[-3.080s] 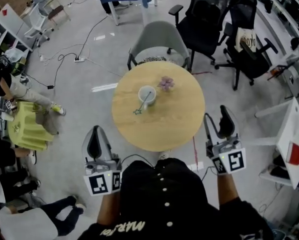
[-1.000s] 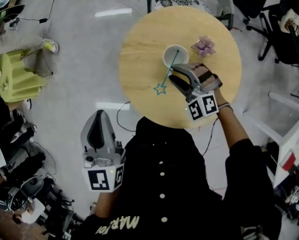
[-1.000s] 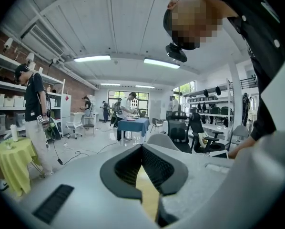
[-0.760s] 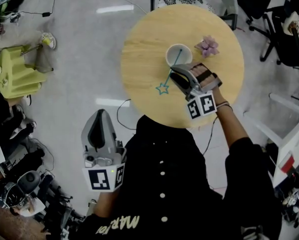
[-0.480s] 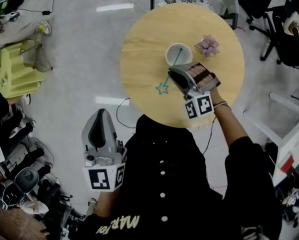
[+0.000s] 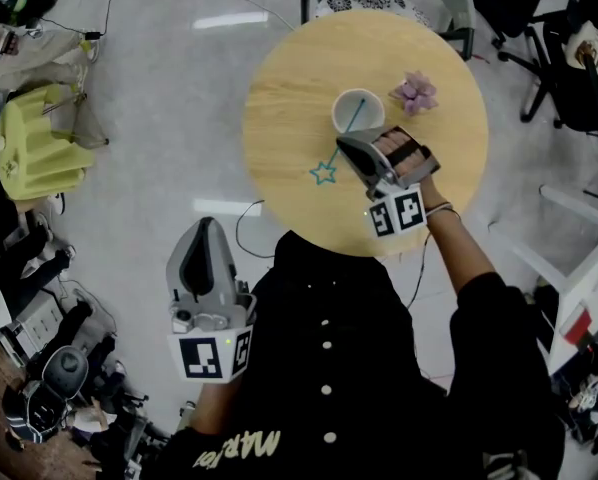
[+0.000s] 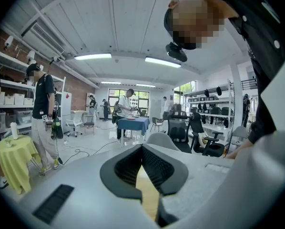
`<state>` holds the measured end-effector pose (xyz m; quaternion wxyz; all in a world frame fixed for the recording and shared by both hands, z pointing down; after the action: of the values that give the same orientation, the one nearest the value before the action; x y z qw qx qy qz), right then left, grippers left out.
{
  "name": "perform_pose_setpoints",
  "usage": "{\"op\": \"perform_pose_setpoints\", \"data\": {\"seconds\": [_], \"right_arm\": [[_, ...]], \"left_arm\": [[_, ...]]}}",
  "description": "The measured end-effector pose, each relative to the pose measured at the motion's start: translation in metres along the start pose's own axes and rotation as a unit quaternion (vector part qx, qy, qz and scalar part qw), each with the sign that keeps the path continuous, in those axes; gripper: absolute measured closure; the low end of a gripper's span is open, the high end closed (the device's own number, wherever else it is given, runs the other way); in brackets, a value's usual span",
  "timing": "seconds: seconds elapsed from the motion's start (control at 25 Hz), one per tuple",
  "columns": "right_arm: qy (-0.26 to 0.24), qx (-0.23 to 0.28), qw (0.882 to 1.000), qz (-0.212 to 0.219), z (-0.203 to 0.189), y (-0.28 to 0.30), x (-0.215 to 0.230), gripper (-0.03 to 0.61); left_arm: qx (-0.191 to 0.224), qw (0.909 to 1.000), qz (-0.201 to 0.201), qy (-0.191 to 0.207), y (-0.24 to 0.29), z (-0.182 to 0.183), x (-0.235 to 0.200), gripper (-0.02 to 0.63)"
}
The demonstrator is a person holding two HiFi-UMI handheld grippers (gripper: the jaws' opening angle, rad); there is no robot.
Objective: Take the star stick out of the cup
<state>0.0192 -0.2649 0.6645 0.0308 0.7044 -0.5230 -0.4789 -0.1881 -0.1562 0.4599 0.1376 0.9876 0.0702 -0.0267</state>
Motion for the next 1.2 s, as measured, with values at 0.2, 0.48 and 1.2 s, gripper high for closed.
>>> {"op": "perform_pose_setpoints", "data": {"seconds": [0.2,0.48,1.2], "right_arm": [[0.189,0.038,0.979,-0.066,0.002,-0.019,0.035,0.560],[0.364,0.060,0.921,-0.124,0.006,-0.052,0.067,0.561],[0.489,0.144,0.823,-0.248,0.070,-0.243,0.149,0.561]], "left_arm": [[0.009,0.9999,-0.006,0.001,-0.001,0.008,0.002,0.617],[0.031,0.9993,-0.020,0.004,-0.004,0.024,0.008,0.617],[0.099,0.9926,-0.069,0.017,-0.012,0.079,0.038,0.617]]}}
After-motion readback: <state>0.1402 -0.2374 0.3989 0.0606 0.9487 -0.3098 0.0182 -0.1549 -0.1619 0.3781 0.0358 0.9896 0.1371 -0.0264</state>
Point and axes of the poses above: the fingertips, and each gripper's own axes: y forward along the fingers, x to its right, z out of its top, the point moved 6 cm from there along -y, backward along the fingers
